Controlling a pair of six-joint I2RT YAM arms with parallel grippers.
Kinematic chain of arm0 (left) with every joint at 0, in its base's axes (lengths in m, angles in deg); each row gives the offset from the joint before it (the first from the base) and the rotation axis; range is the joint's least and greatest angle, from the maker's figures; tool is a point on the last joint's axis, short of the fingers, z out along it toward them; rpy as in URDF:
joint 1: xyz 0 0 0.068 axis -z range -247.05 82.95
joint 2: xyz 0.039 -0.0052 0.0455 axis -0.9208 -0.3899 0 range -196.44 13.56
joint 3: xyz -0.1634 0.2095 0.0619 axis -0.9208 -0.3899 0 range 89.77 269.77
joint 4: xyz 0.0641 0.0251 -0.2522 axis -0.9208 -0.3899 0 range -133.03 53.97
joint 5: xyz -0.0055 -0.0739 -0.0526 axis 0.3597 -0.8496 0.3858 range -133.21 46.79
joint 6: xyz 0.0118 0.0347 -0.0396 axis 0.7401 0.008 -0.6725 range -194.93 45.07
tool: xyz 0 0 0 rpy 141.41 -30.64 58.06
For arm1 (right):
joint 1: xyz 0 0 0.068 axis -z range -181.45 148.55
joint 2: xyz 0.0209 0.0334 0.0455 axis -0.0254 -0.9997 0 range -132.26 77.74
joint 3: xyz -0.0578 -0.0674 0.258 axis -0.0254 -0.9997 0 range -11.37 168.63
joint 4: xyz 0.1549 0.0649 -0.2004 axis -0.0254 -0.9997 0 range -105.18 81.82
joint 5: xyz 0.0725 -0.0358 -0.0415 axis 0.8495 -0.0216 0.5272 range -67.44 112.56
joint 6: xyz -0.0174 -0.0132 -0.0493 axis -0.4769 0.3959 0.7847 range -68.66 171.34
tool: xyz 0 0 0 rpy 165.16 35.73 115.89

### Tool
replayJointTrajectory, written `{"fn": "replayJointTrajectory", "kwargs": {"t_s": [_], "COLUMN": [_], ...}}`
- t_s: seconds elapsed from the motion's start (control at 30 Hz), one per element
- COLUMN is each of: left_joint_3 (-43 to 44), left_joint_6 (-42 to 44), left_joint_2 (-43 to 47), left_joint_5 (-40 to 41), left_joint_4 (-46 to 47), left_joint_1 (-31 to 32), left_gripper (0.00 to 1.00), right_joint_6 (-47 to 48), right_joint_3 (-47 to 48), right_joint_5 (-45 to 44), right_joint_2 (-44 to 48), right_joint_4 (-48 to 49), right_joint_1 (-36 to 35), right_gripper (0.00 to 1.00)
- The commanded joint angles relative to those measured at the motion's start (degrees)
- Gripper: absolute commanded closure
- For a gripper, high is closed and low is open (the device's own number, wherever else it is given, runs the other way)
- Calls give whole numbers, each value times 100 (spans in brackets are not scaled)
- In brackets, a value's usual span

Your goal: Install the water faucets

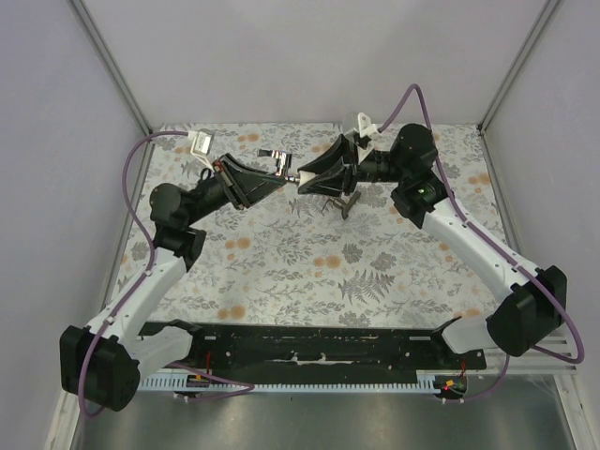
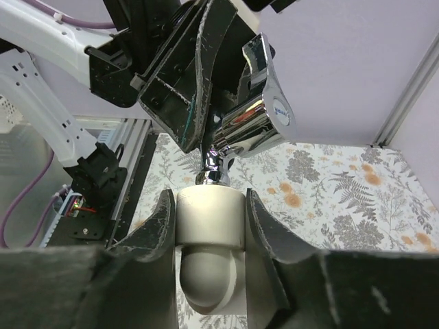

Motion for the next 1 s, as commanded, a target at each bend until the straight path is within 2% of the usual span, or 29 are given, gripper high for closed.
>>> {"fn": "replayJointTrajectory", "kwargs": {"t_s": [0.0, 0.07, 0.2, 0.27, 0.37, 0.47, 0.5, 0.6, 0.67, 0.73, 0.83, 0.97], "left_joint_3": [403, 438, 184, 9, -264, -379, -388, -572, -809, -993, -1135, -1170], "left_joint_6": [163, 295, 874, 1619, 2613, 2924, 2863, 2310, 1862, 1361, 912, 832], "left_joint_2": [-27, -53, 43, 175, 429, 501, 483, 474, 535, 623, 790, 1063], "left_joint_5": [-165, -227, -289, -385, -359, -52, 62, 755, 1335, 1758, 2066, 2304], "left_joint_4": [607, 712, 1406, 1582, 1601, 1391, 1329, 1127, 1100, 1047, 881, 590], "left_joint_1": [15, 24, 24, 24, 15, 24, 24, 24, 24, 24, 24, 24], "left_gripper": [98, 98, 98, 98, 98, 98, 98, 98, 98, 98, 98, 98], "right_joint_6": [-941, -1292, -2399, -3224, -4315, -5316, -5476, -5225, -4541, -3541, -2598, -1885], "right_joint_3": [-129, -173, -50, 99, 397, 363, 363, 468, 556, 530, 399, 109], "right_joint_5": [-26, -96, -447, -667, -852, -695, -642, -466, -395, -509, -615, -650], "right_joint_2": [3, 3, -103, -260, -542, -779, -823, -877, -807, -640, -446, -340], "right_joint_4": [507, 612, 621, 578, -45, 408, 602, 657, 385, -97, -415, -433], "right_joint_1": [-33, -24, -33, -33, -24, -24, -24, -24, -24, -15, -32, -33], "right_gripper": [87, 100, 100, 100, 100, 100, 96, 62, 42, 31, 23, 21]}}
